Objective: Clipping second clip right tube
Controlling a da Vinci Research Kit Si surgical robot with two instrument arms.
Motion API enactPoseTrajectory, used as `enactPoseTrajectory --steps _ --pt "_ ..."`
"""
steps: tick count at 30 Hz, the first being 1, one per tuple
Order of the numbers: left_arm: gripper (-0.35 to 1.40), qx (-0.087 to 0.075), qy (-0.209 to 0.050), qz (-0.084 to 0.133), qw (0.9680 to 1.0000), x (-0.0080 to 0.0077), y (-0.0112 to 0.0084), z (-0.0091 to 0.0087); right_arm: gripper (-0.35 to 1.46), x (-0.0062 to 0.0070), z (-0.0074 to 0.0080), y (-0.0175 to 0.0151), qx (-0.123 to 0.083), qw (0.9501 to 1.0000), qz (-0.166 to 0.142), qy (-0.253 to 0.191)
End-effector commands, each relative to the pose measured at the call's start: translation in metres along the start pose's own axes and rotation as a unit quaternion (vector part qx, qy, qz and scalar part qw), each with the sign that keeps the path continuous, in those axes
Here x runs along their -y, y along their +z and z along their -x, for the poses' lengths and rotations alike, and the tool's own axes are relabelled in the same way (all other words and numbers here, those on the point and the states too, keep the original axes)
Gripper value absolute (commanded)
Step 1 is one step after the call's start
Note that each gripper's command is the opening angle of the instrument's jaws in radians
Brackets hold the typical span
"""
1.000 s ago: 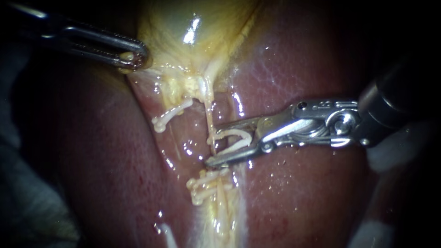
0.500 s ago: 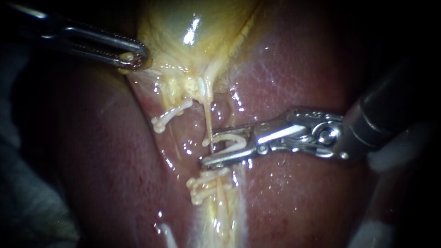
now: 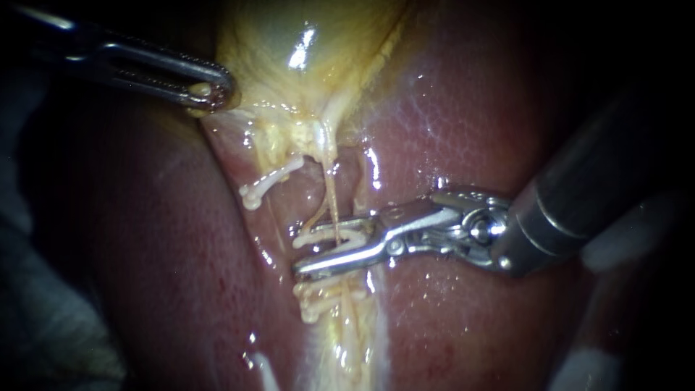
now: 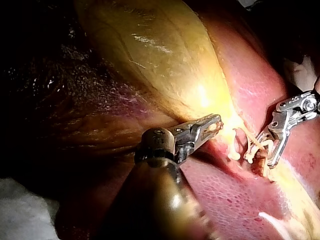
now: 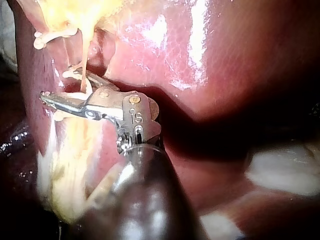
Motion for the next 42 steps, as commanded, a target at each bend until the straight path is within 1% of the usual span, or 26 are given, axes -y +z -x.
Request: enactPoseTrajectory --steps 1,5,8,13,17,21,28,32,37,42 --pt "-0.35 0.000 0.000 0.000 1.0000 0.0000 0.0000 0.0000 0.50 0.0001 -0.0001 0.0000 0.000 1.0000 -0.002 -0.001" --pt "-0.35 0.000 0.000 0.000 1.0000 0.0000 0.0000 0.0000 0.50 0.0007 -0.0001 0.0001 0.004 0.9999 -0.013 -0.002" --pt "-0.35 0.000 0.000 0.000 1.0000 0.0000 0.0000 0.0000 0.50 0.0016 -0.0003 0.0001 0.001 0.9997 -0.024 0.005" --pt "-0.35 0.000 0.000 0.000 1.0000 0.0000 0.0000 0.0000 0.50 0.0035 -0.0010 0.0003 0.005 0.9989 -0.047 0.006" --pt "-0.35 0.000 0.000 0.000 1.0000 0.0000 0.0000 0.0000 0.49 0.0045 -0.0013 0.0004 0.009 0.9978 -0.065 0.006" --pt "-0.35 0.000 0.000 0.000 1.0000 0.0000 0.0000 0.0000 0.49 0.0048 -0.0013 0.0005 0.020 0.9967 -0.078 0.008" --pt "-0.35 0.000 0.000 0.000 1.0000 0.0000 0.0000 0.0000 0.42 0.0048 -0.0015 0.0000 0.021 0.9965 -0.080 0.011" --pt "-0.35 0.000 0.000 0.000 1.0000 0.0000 0.0000 0.0000 0.30 0.0049 -0.0017 -0.0006 0.022 0.9964 -0.082 0.012" --pt "-0.35 0.000 0.000 0.000 1.0000 0.0000 0.0000 0.0000 0.21 0.0048 -0.0020 -0.0010 0.022 0.9963 -0.083 0.012" --pt "-0.35 0.000 0.000 0.000 1.0000 0.0000 0.0000 0.0000 0.05 0.0049 -0.0022 -0.0013 0.022 0.9962 -0.083 0.013"
